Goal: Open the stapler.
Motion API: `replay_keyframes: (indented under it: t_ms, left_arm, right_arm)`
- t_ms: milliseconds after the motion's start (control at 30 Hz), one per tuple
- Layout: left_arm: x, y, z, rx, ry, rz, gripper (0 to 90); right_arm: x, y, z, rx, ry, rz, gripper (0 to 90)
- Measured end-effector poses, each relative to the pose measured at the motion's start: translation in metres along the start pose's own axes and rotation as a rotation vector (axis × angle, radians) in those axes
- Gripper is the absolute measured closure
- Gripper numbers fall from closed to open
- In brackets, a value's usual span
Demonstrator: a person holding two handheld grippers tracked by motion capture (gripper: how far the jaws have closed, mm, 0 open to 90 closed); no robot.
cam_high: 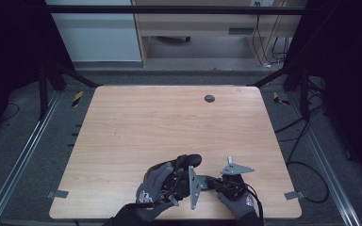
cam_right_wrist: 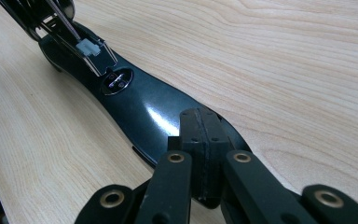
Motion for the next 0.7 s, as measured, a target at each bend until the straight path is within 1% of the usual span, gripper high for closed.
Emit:
replay_keyframes:
  t_ms: [200, 267, 367, 500, 700]
  left_arm:
    - [-0.003, 0.002, 0.006, -0.019, -0.005, -0.004, 58.9]
    - [-0.005, 0.003, 0.007, -0.033, -0.004, -0.008, 58.9]
    - [-0.007, 0.004, 0.011, -0.038, -0.003, -0.006, 58.9]
    - [-0.009, 0.006, 0.015, -0.066, 0.0, -0.015, 58.9]
    - [-0.011, 0.008, 0.019, -0.094, 0.011, -0.018, 58.9]
  right_arm:
    - [0.0, 0.0, 0.0, -0.001, -0.001, 0.0, 90.0]
    - [0.0, 0.0, 0.0, 0.0, 0.0, -0.002, 90.0]
    - [0.0, 0.0, 0.0, 0.001, 0.001, -0.001, 90.0]
    - [0.0, 0.0, 0.0, 0.0, 0.001, -0.001, 90.0]
    - [0.0, 0.0, 0.0, 0.002, 0.002, 0.0, 90.0]
Point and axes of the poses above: each handheld gripper's, and its own axes: x roughly forward along the jaws, y roughly out of its underside, z roughly to its left, the point moved 9 cm from there along x, roughly forward along the jaws, and after that the axes turned 6 degrees about z, right-handed, at the moved point
